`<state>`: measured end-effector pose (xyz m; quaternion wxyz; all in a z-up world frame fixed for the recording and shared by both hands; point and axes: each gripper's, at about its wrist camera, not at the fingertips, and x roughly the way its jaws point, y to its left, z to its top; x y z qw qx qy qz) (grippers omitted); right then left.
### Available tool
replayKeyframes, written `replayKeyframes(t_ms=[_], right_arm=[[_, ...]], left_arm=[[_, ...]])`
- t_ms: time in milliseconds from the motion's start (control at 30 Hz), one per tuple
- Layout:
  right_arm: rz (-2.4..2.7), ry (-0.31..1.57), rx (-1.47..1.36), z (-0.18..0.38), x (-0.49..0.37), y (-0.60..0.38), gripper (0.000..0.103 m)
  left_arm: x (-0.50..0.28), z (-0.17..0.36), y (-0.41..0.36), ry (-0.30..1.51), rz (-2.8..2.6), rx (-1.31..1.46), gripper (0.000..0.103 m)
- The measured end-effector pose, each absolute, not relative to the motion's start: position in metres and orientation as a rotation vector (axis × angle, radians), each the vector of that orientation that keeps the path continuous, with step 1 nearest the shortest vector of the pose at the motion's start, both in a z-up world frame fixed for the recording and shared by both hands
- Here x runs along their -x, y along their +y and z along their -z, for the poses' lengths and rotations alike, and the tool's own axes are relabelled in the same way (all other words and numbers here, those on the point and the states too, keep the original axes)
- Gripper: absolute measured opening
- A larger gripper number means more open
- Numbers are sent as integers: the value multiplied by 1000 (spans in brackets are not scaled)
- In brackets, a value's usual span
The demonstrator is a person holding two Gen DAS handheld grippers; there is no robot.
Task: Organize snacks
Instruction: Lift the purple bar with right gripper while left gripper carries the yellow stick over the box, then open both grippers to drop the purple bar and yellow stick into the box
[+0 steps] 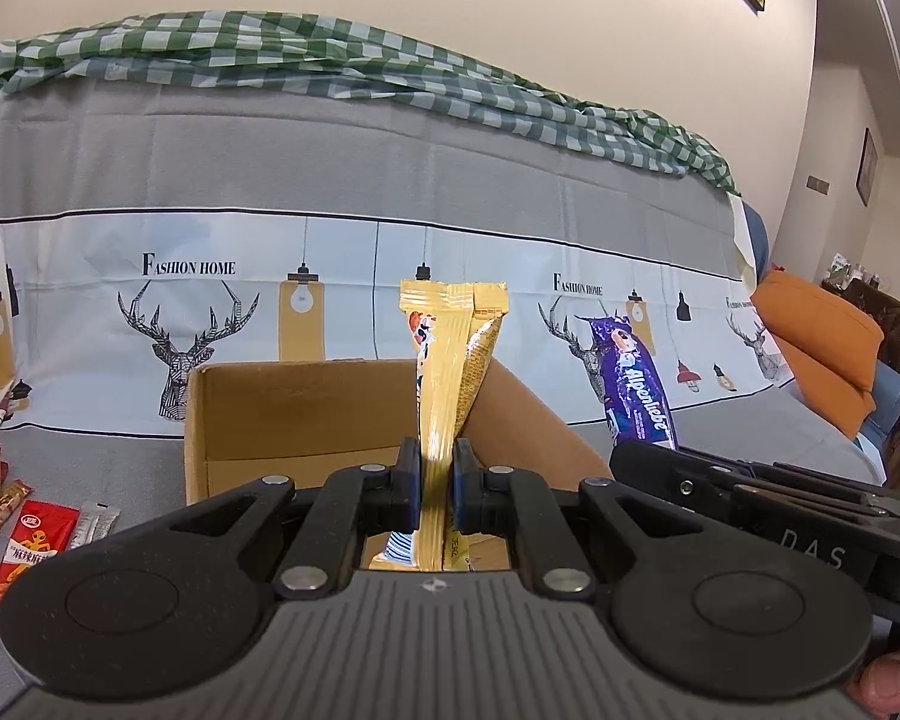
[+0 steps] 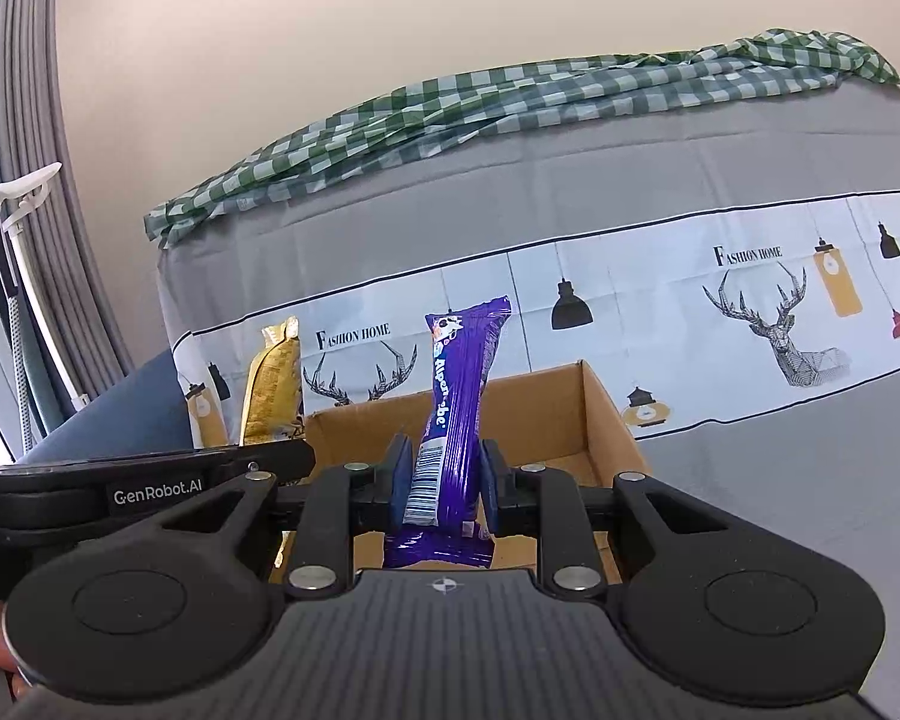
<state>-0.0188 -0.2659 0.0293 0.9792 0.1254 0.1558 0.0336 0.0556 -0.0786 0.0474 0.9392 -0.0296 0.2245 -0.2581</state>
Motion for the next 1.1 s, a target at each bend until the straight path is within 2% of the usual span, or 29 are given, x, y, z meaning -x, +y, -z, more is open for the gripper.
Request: replayKeyframes(t_ms=[400, 500, 567, 600, 633, 933, 1100], right_arm=[[-68, 316, -255, -30, 18, -266, 25], [-63, 322, -257, -29, 17, -266, 27], [-45, 345, -262, -27, 13, -267, 49], [-33, 350, -272, -26, 13, -267, 63], [-27, 351, -282, -26, 12, -267, 65], [-18, 353, -298, -24, 11, -260, 66], [11, 353, -295, -24, 10, -246, 66]], left_arm=[[-56, -47, -79, 461, 532, 59, 10], [-56, -48, -79, 460, 531, 65, 16], [-56, -48, -77, 460, 526, 77, 37], [-57, -49, -76, 460, 523, 85, 38], [-57, -49, -74, 458, 523, 89, 38], [-55, -50, -61, 459, 506, 96, 38], [-52, -50, -41, 466, 486, 109, 25]])
